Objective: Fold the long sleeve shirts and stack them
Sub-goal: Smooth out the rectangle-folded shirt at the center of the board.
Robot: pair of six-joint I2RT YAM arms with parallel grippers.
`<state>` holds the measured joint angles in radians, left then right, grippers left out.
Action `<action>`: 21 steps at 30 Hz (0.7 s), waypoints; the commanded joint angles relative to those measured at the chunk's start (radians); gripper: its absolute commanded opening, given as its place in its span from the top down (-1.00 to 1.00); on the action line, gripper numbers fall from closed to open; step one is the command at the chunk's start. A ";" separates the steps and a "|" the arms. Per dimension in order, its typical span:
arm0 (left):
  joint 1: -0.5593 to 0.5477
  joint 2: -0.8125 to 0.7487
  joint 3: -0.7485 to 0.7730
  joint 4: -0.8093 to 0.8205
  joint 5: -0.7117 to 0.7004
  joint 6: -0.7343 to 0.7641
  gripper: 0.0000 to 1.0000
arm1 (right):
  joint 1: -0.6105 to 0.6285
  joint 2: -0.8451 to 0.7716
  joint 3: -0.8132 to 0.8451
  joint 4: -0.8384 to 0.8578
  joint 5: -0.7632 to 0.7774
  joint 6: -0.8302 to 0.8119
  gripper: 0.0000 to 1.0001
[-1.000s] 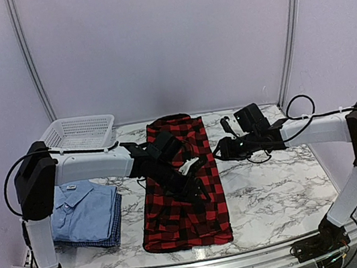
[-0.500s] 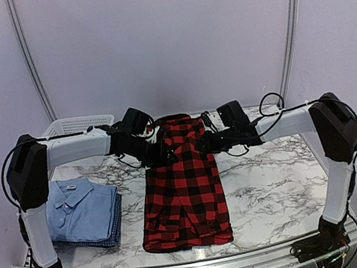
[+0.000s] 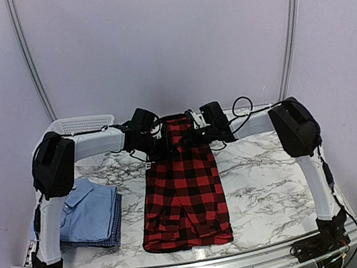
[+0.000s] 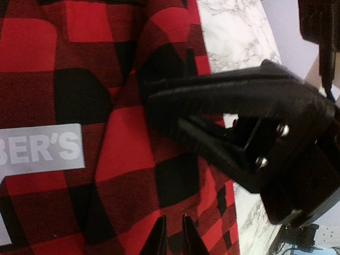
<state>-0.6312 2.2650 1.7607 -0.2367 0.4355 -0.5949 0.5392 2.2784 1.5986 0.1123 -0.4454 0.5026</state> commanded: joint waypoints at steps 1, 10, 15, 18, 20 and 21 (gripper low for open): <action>0.036 0.064 0.051 0.012 -0.018 -0.019 0.80 | -0.053 0.094 0.135 -0.001 0.010 0.011 0.92; 0.053 0.125 0.057 0.018 -0.049 -0.058 0.85 | -0.095 0.267 0.352 -0.078 0.023 0.018 0.89; 0.054 0.122 0.043 0.019 -0.063 -0.062 0.85 | -0.125 0.319 0.452 -0.106 -0.020 0.026 0.72; 0.056 0.116 0.034 0.019 -0.073 -0.059 0.85 | -0.138 0.302 0.512 -0.180 -0.023 -0.009 0.52; 0.057 0.114 0.030 0.019 -0.075 -0.058 0.85 | -0.148 0.289 0.544 -0.223 -0.008 -0.037 0.42; 0.057 0.114 0.030 0.019 -0.074 -0.059 0.85 | -0.157 0.282 0.550 -0.230 -0.012 -0.041 0.38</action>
<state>-0.5758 2.3753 1.7981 -0.2283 0.3851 -0.6514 0.4179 2.5984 2.0621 -0.0456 -0.4568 0.5076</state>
